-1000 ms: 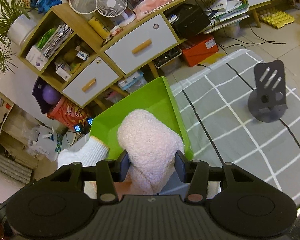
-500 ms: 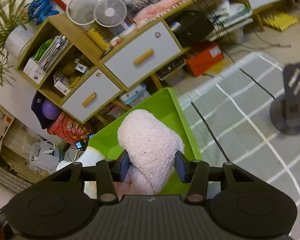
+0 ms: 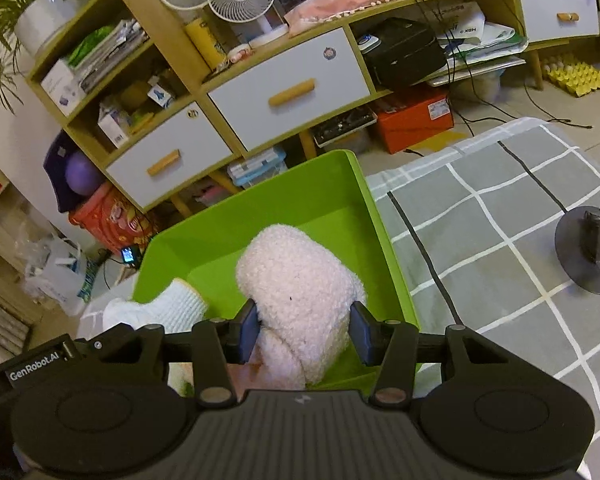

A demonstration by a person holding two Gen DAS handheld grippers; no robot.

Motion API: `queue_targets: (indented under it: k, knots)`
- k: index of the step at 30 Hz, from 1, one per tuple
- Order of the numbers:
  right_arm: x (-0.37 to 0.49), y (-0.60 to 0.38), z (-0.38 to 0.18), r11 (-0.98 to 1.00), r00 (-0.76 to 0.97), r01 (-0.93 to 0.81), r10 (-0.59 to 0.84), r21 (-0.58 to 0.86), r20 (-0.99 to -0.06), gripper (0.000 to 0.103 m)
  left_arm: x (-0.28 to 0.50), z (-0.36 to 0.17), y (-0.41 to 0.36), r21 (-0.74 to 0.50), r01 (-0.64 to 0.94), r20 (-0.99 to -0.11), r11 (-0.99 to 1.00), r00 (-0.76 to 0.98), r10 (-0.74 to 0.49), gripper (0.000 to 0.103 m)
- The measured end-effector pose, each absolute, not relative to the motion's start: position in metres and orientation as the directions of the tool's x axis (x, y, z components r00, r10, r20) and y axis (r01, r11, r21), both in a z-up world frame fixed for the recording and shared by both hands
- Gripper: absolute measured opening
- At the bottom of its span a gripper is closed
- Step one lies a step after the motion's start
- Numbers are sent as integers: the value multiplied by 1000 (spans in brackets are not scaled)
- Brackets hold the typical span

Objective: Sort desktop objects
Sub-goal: 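Lower both plush toys into the green tray and open both tools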

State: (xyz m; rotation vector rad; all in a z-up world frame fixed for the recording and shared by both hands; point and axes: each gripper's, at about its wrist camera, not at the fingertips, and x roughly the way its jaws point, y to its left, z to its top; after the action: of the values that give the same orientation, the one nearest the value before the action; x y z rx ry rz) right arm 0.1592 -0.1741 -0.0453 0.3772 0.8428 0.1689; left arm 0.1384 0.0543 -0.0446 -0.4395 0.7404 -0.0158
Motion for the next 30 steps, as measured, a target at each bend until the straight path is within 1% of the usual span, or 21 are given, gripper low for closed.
queue_targets:
  k: [9, 13, 16, 18, 20, 21, 23, 24, 26, 27, 28, 29, 30]
  knots:
    - [158, -170, -45, 940, 650, -5, 263, 341, -713, 49, 139, -49, 54, -384, -146, -668, 912, 726, -165, 27]
    - [157, -171, -44, 941, 651, -3, 258, 338, -714, 49, 138, -48, 53, -383, -139, -667, 913, 726, -169, 27]
    - [155, -171, -42, 941, 651, -9, 263, 339, -712, 51, 137, -45, 52, -386, -137, -663, 912, 728, -171, 29]
    - [154, -171, -41, 940, 647, -11, 268, 342, -714, 56, 137, -45, 51, -386, -137, -666, 912, 726, -173, 34]
    - [153, -171, -40, 937, 645, -10, 273, 349, -714, 64, 136, -45, 51, -386, -140, -669, 912, 723, -171, 43]
    - [153, -172, -40, 936, 644, -9, 276, 353, -713, 65, 135, -44, 50, -385, -142, -670, 912, 722, -171, 46]
    - [152, -173, -38, 934, 644, -7, 277, 357, -713, 68, 135, -44, 50, -384, -143, -670, 912, 723, -168, 55]
    - [152, -173, -37, 934, 643, -5, 277, 358, -714, 69, 135, -43, 50, -384, -144, -670, 912, 723, -168, 58]
    - [150, -174, -36, 933, 640, -4, 278, 359, -716, 73, 133, -42, 49, -383, -140, -666, 913, 727, -168, 73]
    - [149, -174, -34, 934, 639, -5, 279, 358, -717, 74, 131, -41, 49, -379, -137, -664, 915, 729, -166, 76]
    - [148, -174, -33, 934, 637, -7, 279, 357, -718, 75, 130, -39, 48, -373, -133, -663, 918, 731, -164, 82]
    - [148, -174, -31, 935, 636, -8, 278, 355, -720, 77, 128, -37, 48, -364, -129, -664, 922, 730, -160, 90]
    - [146, -174, -30, 936, 635, -10, 278, 352, -721, 77, 126, -35, 46, -354, -127, -667, 927, 729, -155, 94]
